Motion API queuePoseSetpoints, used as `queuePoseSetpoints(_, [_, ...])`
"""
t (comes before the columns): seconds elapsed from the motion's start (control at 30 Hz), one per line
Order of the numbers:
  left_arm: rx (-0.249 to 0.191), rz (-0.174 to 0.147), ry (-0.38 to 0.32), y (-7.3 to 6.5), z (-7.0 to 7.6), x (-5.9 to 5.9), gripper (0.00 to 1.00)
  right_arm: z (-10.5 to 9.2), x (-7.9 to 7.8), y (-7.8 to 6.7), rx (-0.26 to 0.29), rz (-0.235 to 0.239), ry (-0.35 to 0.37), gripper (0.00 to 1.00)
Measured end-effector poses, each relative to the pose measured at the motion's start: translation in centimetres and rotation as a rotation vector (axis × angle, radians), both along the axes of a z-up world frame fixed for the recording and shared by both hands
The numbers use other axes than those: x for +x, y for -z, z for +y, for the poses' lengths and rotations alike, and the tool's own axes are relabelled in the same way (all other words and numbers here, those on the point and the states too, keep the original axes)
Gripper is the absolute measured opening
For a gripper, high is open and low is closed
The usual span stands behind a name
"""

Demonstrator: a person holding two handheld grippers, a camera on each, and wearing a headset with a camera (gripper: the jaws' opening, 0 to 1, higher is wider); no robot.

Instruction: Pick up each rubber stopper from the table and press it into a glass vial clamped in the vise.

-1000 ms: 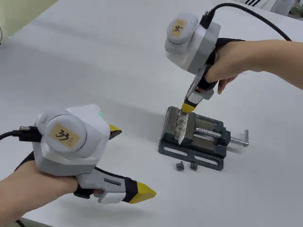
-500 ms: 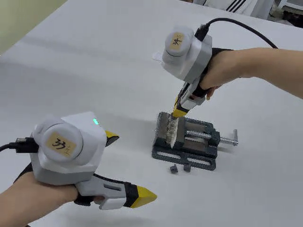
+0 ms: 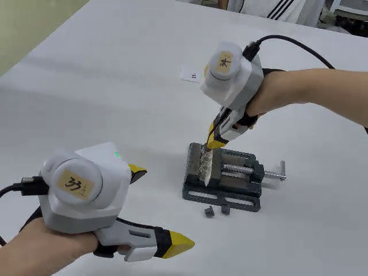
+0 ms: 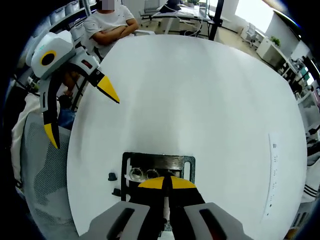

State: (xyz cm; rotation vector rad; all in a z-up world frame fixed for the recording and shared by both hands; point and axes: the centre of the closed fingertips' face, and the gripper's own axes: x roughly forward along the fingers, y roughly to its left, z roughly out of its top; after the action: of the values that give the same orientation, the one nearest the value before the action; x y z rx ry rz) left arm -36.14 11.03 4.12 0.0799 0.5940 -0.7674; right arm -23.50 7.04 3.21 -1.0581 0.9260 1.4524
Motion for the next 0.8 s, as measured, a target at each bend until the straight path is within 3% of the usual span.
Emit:
queuePoseSetpoints(0.23, [-0.001, 0.002, 0.004, 0.0, -0.1, -0.1, 0.88, 0.1, -0.2, 0.0, 0.074, -0.006, 0.015, 0.00])
queuePoseSetpoints(0.53, [0.002, 0.002, 0.008, -0.1, -0.3, -0.3, 0.88, 0.1, 0.2, 0.1, 0.121, -0.024, 0.018, 0.00])
queuePoseSetpoints(0.6, [0.003, 0.003, 0.009, -0.1, -0.4, -0.4, 0.88, 0.0, 0.7, 0.0, 0.126, -0.055, 0.019, 0.07])
queuePoseSetpoints(0.7, [0.003, 0.004, 0.009, -0.1, -0.3, -0.4, 0.88, -0.5, 0.6, -0.1, 0.129, -0.050, 0.033, 0.25])
queuePoseSetpoints(0.8, [0.002, 0.003, 0.011, -0.1, -0.4, -0.4, 0.88, -1.1, 0.4, -0.3, 0.148, -0.068, 0.041, 0.31])
